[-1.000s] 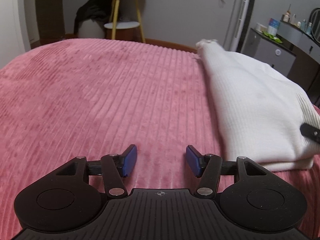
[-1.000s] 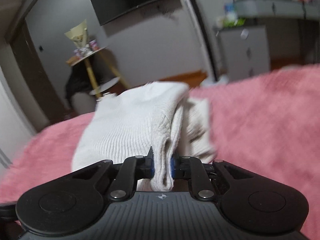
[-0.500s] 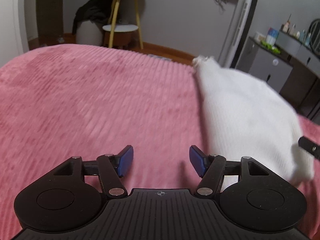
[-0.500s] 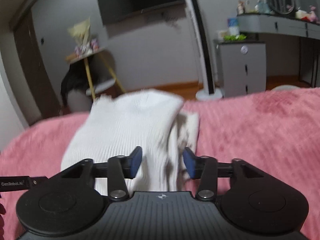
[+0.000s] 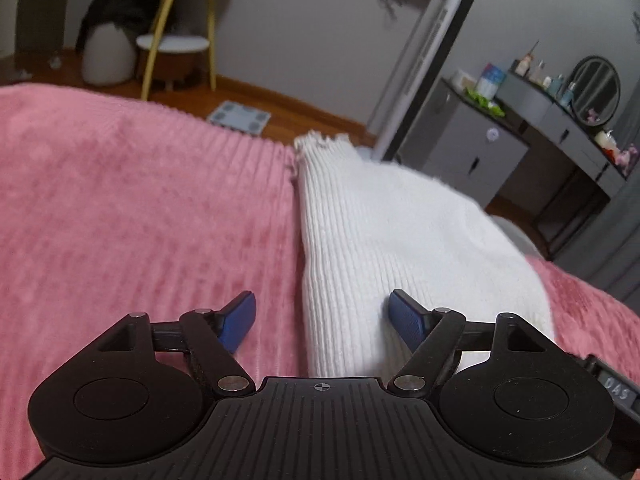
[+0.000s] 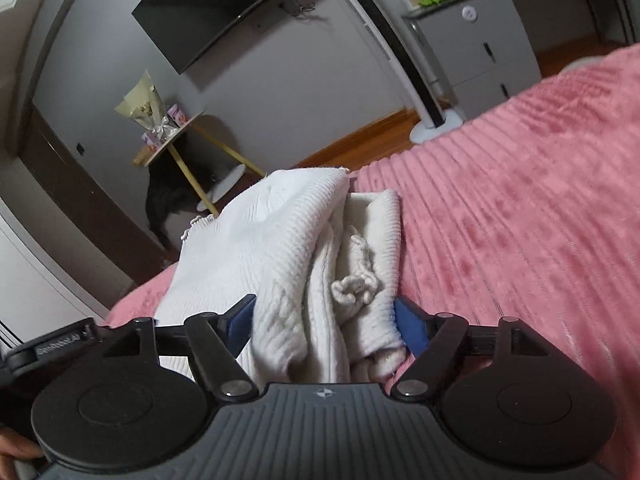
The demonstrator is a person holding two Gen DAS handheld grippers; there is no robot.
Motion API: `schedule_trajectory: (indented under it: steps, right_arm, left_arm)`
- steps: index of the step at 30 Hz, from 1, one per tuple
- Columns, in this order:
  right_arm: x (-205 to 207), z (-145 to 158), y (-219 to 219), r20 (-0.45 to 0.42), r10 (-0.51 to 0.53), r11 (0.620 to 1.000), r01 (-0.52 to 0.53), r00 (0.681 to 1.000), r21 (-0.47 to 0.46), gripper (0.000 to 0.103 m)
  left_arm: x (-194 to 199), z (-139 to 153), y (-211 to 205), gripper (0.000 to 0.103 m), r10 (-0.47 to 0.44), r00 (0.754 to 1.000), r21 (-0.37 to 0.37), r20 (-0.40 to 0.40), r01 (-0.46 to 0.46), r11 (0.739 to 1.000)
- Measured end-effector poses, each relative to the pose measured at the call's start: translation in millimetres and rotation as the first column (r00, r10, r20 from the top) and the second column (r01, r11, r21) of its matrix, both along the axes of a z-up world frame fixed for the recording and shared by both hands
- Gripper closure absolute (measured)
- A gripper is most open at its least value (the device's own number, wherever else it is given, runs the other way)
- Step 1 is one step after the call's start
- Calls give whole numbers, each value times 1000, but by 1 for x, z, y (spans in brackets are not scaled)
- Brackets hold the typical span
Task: Fold small clothes
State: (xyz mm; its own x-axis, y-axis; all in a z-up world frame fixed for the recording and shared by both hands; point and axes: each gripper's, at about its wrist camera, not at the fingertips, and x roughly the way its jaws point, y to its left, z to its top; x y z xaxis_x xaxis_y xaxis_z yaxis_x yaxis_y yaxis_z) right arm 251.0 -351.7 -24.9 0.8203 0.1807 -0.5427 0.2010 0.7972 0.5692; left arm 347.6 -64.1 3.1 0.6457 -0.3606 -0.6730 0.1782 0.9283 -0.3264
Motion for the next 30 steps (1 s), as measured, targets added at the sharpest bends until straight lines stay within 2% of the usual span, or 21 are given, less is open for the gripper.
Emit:
schedule_trajectory:
  steps: [2, 3, 5, 7, 10, 13, 17, 19, 23, 25, 27, 29, 30]
  right_arm:
    - [3, -7, -4, 13, -2, 1000, 1, 1000, 27, 29]
    - [2, -9, -4, 22, 0, 1000, 0, 1000, 28, 30]
    - [0, -12, -1, 44, 14, 1000, -14, 999, 11, 39]
    - [-1, -16, -4, 56, 29, 999, -32, 998, 38, 49]
    - [0, -18, -9, 54, 27, 995, -32, 998, 91, 50]
    - [0, -19, -14, 43, 23, 990, -29, 999, 141, 45]
    - [-1, -25, -20, 52, 15, 977, -26, 999, 211, 41]
    - [0, -25, -18, 54, 21, 980, -31, 998, 194, 39]
    - [2, -22, -8, 60, 40, 989, -48, 997, 142, 32]
    - [2, -21, -5, 62, 40, 990, -48, 997, 132, 32]
    - [1, -21, -4, 65, 34, 991, -42, 997, 124, 37]
    - [0, -21, -4, 69, 27, 991, -35, 997, 126, 48]
    - [0, -21, -4, 71, 23, 991, -32, 997, 133, 50]
  left_arm:
    - [1, -5, -4, 26, -22, 1000, 13, 17, 22, 1000]
    - [1, -5, -6, 38, -38, 999, 15, 33, 38, 999]
    - [1, -3, -9, 51, -83, 996, -6, 42, 83, 997]
    - [1, -1, -13, 56, -84, 995, 16, 48, 83, 996]
    - [1, 1, -15, 56, -87, 995, 30, 42, 86, 996]
    - [3, 0, -13, 43, -57, 998, 21, 19, 56, 998]
    - [10, -6, -7, 43, -40, 999, -59, -29, 38, 998]
    - [14, -8, -6, 43, -40, 998, -86, -50, 36, 996]
    - [20, -11, -8, 40, -48, 996, -93, -70, 41, 995]
    - [20, -11, -10, 42, -51, 996, -89, -67, 45, 995]
    - [18, -9, -11, 49, -55, 997, -83, -58, 51, 995]
    - [16, -7, -14, 56, -62, 997, -67, -40, 59, 996]
    - [14, -5, -15, 60, -65, 997, -57, -31, 63, 996]
